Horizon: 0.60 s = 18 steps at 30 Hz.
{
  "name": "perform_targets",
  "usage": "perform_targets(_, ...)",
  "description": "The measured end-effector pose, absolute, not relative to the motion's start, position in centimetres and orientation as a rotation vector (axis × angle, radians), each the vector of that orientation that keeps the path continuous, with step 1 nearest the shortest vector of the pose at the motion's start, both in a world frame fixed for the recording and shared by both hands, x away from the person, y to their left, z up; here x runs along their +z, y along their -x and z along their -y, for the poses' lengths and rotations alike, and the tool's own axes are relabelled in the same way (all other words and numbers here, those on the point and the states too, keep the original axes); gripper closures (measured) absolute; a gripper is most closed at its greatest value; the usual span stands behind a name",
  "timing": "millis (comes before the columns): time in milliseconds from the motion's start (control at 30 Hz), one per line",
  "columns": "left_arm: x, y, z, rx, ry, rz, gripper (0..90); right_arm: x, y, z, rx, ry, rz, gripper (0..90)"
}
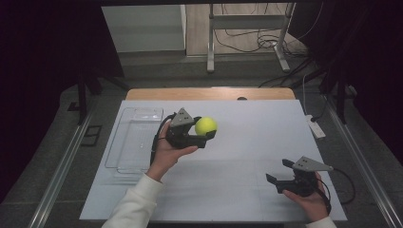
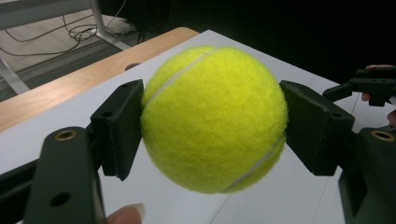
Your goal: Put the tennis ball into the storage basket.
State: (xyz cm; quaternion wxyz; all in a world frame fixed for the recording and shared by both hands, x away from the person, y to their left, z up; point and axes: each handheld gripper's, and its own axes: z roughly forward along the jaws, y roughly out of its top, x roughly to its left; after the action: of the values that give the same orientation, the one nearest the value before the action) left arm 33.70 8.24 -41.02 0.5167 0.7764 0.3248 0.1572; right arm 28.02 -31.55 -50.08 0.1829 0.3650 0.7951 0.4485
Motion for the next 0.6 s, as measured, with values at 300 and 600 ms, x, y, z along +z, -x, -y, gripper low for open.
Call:
perform_targets(300,-40.6,-33.7,-9.1,0.399,-1.836,-0.785,27.1,-50.1,-28.0,31.6,1.266,-1.031,-2.243,11.5)
perform_targets(600,-40.3,-33.7,-9.6,0.407,-1.821,-0.791,27.1,-50.1,-28.0,31.6,1.265,-1.033,-2.243,11.5)
